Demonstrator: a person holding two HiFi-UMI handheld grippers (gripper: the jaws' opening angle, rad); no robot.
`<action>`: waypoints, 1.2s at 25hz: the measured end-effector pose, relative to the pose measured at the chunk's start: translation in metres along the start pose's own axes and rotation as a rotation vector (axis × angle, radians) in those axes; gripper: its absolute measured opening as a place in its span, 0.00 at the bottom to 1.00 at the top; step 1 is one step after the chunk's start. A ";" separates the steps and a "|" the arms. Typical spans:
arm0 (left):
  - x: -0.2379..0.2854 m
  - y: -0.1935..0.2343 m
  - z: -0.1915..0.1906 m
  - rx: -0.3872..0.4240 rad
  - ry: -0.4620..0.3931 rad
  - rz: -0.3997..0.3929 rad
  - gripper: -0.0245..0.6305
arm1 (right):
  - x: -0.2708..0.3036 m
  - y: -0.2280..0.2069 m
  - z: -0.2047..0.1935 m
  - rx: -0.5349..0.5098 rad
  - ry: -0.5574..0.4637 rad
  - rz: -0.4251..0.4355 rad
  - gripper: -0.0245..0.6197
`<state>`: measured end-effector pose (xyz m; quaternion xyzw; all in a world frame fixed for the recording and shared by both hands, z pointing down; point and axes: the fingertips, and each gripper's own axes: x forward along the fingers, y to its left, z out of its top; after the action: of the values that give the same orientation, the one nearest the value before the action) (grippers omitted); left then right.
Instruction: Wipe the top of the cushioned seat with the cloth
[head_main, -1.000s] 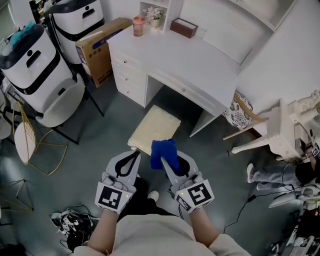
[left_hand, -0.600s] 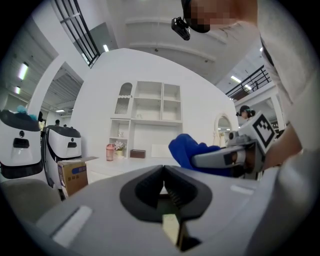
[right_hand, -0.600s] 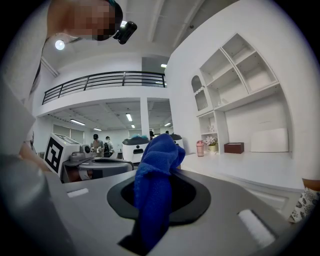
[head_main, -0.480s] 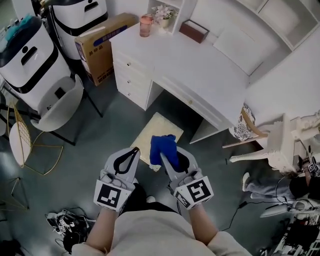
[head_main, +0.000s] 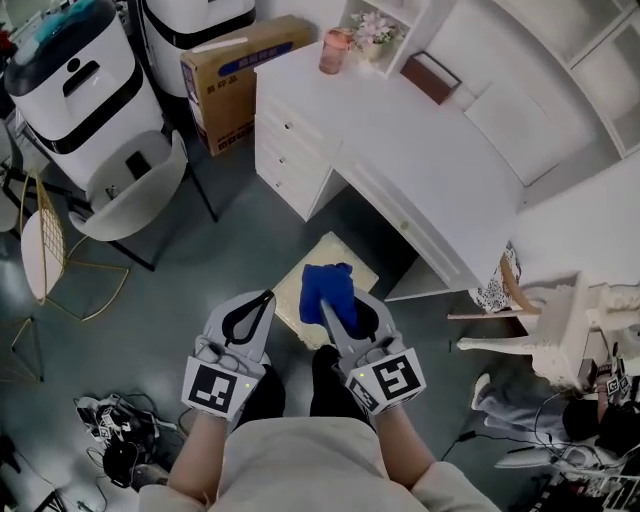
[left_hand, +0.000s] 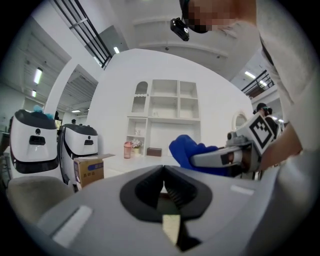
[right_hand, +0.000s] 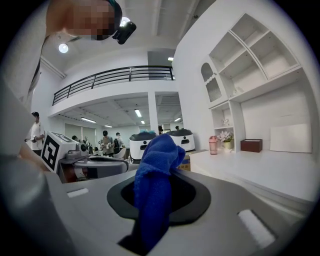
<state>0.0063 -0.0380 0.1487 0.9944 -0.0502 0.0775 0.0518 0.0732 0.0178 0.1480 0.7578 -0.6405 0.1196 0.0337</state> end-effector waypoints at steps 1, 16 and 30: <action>0.003 0.003 0.000 -0.008 0.000 0.022 0.04 | 0.006 -0.002 -0.001 -0.002 0.005 0.022 0.17; 0.021 0.027 -0.024 -0.091 -0.016 0.433 0.04 | 0.073 -0.021 -0.028 -0.089 0.110 0.438 0.17; -0.015 0.019 -0.087 -0.175 0.002 0.718 0.04 | 0.092 -0.003 -0.115 -0.112 0.258 0.665 0.17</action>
<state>-0.0233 -0.0454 0.2338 0.9052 -0.4023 0.0870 0.1060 0.0740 -0.0464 0.2799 0.4838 -0.8480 0.1835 0.1151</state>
